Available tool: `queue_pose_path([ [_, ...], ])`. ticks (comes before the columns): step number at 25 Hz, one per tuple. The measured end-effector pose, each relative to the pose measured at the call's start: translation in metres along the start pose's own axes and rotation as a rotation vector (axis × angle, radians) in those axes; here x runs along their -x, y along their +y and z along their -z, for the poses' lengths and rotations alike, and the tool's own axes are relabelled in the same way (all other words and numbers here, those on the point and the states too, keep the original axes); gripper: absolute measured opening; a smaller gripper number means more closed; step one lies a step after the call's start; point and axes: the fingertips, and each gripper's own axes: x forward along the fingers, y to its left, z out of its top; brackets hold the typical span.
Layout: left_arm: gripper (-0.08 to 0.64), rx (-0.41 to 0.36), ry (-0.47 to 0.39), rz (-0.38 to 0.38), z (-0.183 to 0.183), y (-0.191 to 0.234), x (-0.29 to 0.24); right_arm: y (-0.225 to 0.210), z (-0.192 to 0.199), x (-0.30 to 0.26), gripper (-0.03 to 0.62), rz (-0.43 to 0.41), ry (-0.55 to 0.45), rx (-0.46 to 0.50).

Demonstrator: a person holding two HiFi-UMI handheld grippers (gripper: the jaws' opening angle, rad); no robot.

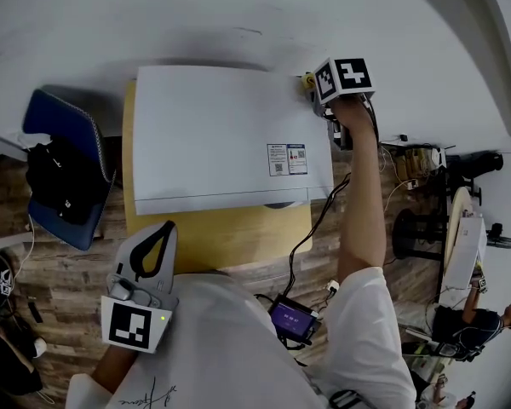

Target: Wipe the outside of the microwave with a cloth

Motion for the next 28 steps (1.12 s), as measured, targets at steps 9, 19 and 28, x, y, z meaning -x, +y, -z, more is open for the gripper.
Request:
queue_pose_path([
  [9,-0.006,0.022,-0.013,-0.016,0.001,0.005,0.007,0.038,-0.011,0.000,0.127,-0.043,0.003,0.043],
  [19,-0.006,0.034,-0.058,-0.044,-0.006,0.010,0.017,0.072,-0.021,0.001,0.127,-0.050,0.006,0.105],
  [28,-0.006,0.032,-0.065,-0.051,-0.005,0.013,0.025,0.092,-0.026,0.003,0.127,-0.062,0.010,0.131],
])
